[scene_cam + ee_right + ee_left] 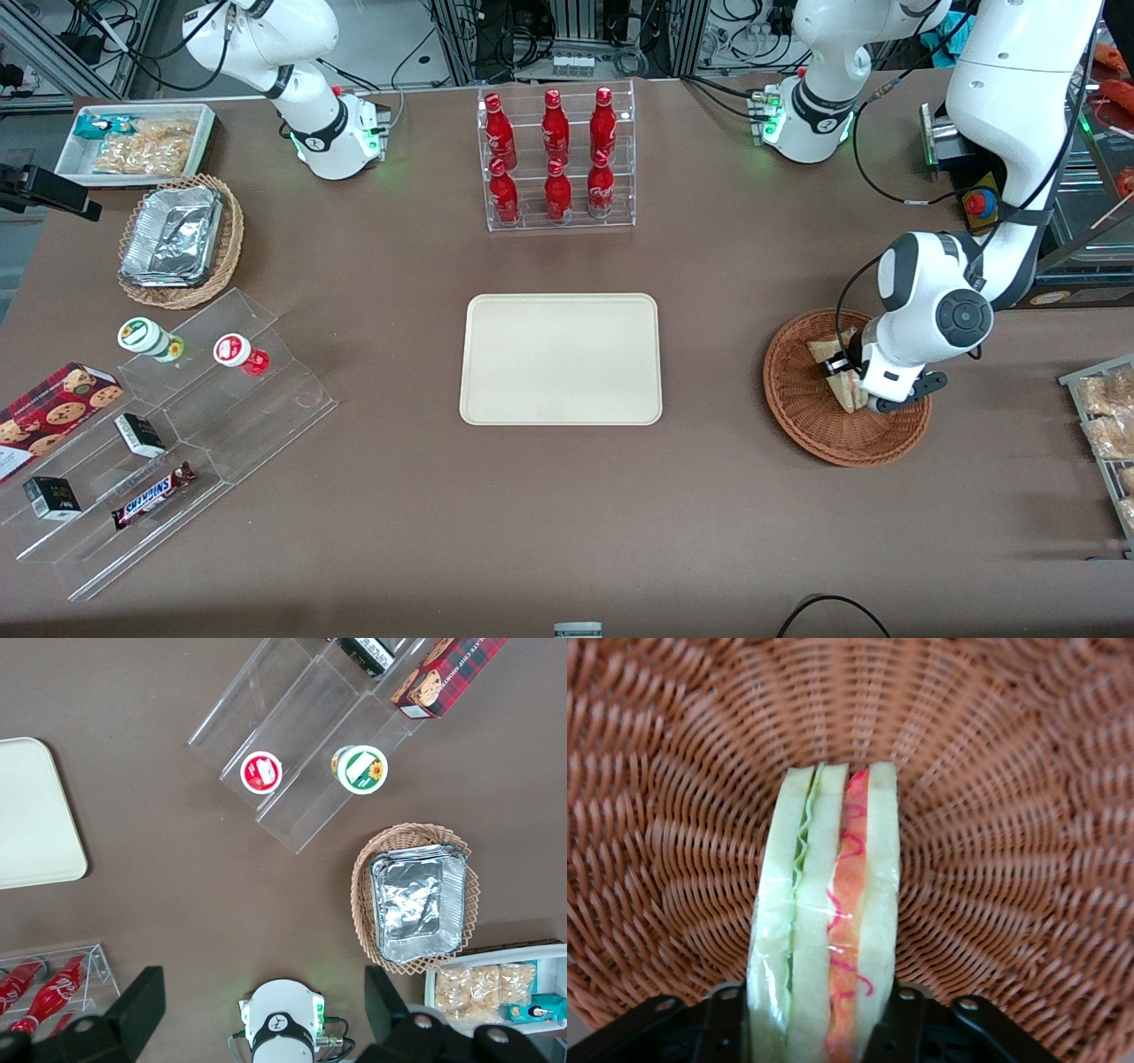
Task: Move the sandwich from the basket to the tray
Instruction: 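Lower the left gripper and grasp the wrapped sandwich, then lift the sandwich and carry it over the cream tray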
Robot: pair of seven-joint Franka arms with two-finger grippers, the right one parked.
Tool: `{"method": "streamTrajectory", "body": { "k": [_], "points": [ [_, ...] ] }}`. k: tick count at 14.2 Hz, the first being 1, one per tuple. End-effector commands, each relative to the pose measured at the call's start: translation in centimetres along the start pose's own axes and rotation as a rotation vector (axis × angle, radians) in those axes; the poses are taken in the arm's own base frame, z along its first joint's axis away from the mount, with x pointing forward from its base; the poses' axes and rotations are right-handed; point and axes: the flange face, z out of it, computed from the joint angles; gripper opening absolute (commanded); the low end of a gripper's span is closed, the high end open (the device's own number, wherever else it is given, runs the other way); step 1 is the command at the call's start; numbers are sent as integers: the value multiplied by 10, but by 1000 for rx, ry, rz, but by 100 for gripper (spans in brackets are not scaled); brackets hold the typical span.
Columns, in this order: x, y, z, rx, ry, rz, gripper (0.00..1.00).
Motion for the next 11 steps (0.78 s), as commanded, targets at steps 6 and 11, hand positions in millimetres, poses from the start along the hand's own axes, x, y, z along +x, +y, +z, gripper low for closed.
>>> {"method": "streamTrajectory", "body": {
  "k": [6, 11],
  "points": [
    [-8, 102, -155, 76, -42, 134, 19],
    [-96, 239, -156, 102, -66, 221, 20]
  ]
}}
